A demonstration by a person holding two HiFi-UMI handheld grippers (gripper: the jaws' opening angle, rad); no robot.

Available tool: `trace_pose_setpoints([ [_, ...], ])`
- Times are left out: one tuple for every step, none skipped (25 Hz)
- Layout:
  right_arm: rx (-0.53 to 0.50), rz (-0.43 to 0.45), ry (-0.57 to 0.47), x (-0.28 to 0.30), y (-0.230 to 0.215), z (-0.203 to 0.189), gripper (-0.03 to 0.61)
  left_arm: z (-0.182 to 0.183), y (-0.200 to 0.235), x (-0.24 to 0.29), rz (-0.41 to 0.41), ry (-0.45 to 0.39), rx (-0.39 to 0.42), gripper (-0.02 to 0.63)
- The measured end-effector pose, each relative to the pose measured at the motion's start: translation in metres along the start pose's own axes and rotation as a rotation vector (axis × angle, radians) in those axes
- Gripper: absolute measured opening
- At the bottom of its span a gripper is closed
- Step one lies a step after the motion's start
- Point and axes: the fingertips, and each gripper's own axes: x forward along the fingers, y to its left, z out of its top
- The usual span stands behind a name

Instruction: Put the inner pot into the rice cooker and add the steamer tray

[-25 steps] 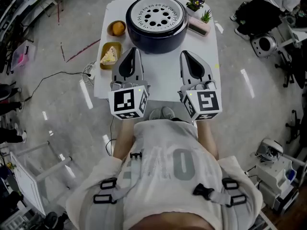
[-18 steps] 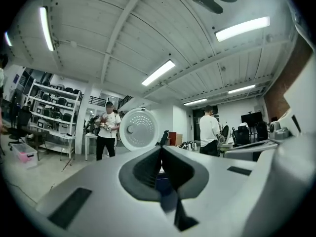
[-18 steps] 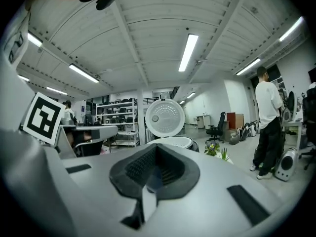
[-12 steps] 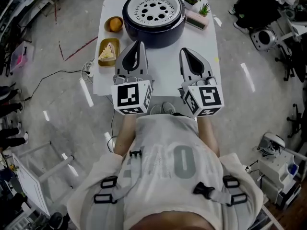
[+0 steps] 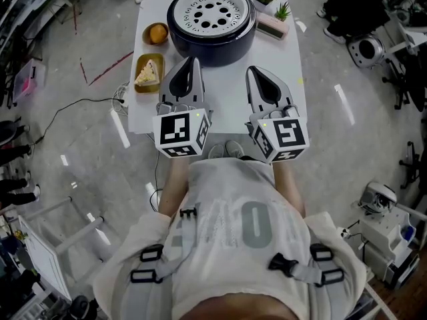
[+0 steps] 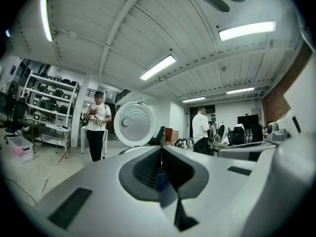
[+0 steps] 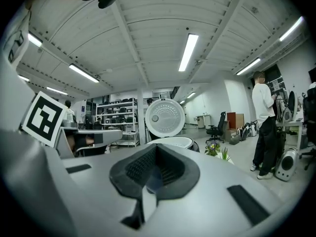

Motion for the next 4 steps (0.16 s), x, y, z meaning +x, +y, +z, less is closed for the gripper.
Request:
trace_pose_setpoints([
  [0.000,-0.002,0.001,0.0003,-0.0014,-0.0001,0.005,0.0000,-0.0005,0.0010,-0.001,0.001,0.001,0.021],
  [0.001,-0.004,0.002,0.0006,-0.0028,-0.0004,0.005,0.0001,-0.0010,0.0018,-0.001,0.001,0.003,0.021],
  [0.001,-0.006,0.004,0.0010,-0.0041,-0.0007,0.005,0.0003,-0.0014,0.0025,-0.002,0.001,0.005,0.021],
  [0.001,-0.007,0.005,0.0014,-0.0053,-0.0011,0.005,0.0004,-0.0018,0.0033,-0.002,0.000,0.006,0.021],
])
